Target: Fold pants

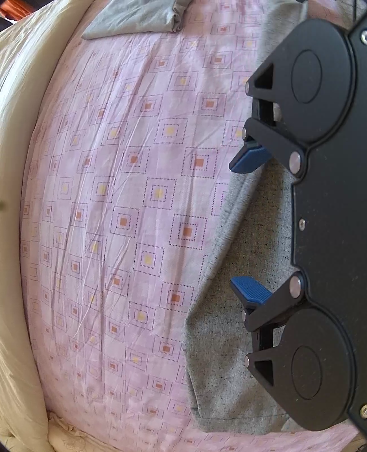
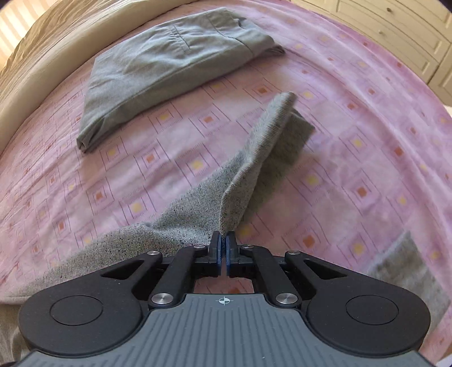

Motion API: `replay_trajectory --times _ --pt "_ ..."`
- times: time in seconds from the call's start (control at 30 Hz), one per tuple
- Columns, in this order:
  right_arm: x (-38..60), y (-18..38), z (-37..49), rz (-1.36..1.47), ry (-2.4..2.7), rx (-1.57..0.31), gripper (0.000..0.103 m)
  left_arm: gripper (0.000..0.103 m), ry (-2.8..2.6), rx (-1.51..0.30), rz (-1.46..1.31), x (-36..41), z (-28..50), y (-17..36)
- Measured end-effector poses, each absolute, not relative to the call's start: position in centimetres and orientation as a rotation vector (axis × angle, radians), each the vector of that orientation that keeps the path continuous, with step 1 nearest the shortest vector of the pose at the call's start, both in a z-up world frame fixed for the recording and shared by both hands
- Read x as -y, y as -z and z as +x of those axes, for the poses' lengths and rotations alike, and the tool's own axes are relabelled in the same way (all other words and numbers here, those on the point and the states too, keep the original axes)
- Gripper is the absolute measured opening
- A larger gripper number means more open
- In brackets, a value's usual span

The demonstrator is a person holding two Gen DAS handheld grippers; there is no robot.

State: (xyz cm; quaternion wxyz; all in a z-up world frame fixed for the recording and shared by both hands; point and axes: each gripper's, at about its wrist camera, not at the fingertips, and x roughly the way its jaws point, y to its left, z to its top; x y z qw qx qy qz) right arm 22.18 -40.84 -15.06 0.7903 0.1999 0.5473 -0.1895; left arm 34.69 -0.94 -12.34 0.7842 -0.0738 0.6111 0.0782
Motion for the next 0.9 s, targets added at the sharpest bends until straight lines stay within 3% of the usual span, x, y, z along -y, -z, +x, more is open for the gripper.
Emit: replay_trajectory --times 0.47,0.53,0.6,0.63,0.9 --pt "41.0 16.4 20.2 0.524 0.418 -1.166 0.003 0.085 -0.248 -1.517 -0.272 -1.3 38.4 19.2" --pt "41.1 16.1 20.2 0.528 0.415 -1.158 0.003 0.073 -0.249 -1.539 -0.326 -1.7 38.6 20.2" --pt "41.3 15.8 20.2 0.534 0.413 -1.149 0.003 0.034 -0.279 -1.482 -0.337 -1.9 38.4 19.0" --pt "41.4 15.6 20.3 0.537 0.410 -1.142 0.003 0.009 -0.259 -1.473 -0.331 -1.8 38.4 18.4" --pt "41.3 9.6 22.4 0.460 0.301 -0.968 0.003 0.008 -0.213 -1.242 -0.293 -1.8 34.1 8.3"
